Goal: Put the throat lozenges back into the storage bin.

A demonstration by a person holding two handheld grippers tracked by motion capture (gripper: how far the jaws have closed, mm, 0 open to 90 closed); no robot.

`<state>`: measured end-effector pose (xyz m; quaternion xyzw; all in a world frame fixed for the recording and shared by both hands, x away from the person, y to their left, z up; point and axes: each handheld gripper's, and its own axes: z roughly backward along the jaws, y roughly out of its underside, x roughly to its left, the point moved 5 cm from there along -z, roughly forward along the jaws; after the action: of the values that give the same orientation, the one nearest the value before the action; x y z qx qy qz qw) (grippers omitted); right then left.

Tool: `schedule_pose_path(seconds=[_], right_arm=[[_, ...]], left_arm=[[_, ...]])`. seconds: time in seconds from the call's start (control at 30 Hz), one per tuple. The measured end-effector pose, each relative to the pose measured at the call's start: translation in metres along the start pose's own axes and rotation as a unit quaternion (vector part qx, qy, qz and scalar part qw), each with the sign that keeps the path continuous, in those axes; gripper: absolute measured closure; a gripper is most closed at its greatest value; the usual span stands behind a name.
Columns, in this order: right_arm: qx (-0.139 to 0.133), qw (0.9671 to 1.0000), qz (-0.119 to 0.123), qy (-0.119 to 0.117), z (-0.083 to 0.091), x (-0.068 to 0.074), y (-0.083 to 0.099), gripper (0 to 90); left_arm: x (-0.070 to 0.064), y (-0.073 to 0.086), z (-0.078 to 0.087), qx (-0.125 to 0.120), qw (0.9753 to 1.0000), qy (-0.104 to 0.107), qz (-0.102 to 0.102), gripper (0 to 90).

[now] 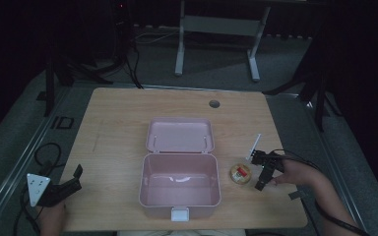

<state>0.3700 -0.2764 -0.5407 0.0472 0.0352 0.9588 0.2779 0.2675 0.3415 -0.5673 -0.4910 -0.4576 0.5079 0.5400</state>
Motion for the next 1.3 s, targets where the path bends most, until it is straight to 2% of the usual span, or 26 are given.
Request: schedule_pose_path(seconds=[0.03, 0.3, 0.6, 0.73, 0.8, 0.87, 1.03, 1.23, 1.3], right_arm=[[-0.003, 1.0000, 0.001, -0.002, 0.001, 0.000, -0.008, 12.8], [-0.010, 0.9998, 0.017, -0.008, -0.004, 0.006, -0.035, 12.7], [-0.014, 0.9996, 0.020, -0.016, -0.013, 0.007, -0.055, 12.7], [-0.018, 0.9994, 0.028, -0.010, -0.017, 0.009, -0.061, 14.1], [-0.014, 0.9994, 0.029, -0.015, -0.018, 0.009, -0.063, 14.9], [-0.009, 0.9993, 0.034, -0.008, -0.019, 0.010, -0.064, 19.5], [-0.003, 0.9992, 0.040, -0.009, -0.018, 0.011, -0.063, 20.0], [0.001, 0.9986, 0.052, -0.010, -0.010, 0.014, -0.060, 20.5], [0.005, 0.9979, 0.063, -0.010, 0.003, 0.018, -0.057, 20.5]], left_arm=[[0.000, 0.000, 0.000, 0.000, 1.0000, 0.000, 0.000, 0.4], [0.000, 0.000, 0.000, 0.000, 1.0000, 0.001, 0.000, 0.4], [0.000, 0.000, 0.000, -0.001, 1.0000, 0.002, 0.003, 0.4], [0.000, 0.000, 0.000, -0.001, 1.0000, 0.003, 0.003, 0.4], [0.000, 0.000, 0.000, -0.001, 1.0000, 0.003, 0.003, 0.4], [0.000, 0.000, 0.000, -0.001, 1.0000, 0.003, 0.004, 0.4], [0.000, 0.000, 0.000, -0.001, 1.0000, 0.003, 0.003, 0.4], [0.000, 0.000, 0.000, -0.001, 1.0000, 0.003, 0.003, 0.4], [0.000, 0.000, 0.000, -0.001, 1.0000, 0.003, 0.003, 0.4]])
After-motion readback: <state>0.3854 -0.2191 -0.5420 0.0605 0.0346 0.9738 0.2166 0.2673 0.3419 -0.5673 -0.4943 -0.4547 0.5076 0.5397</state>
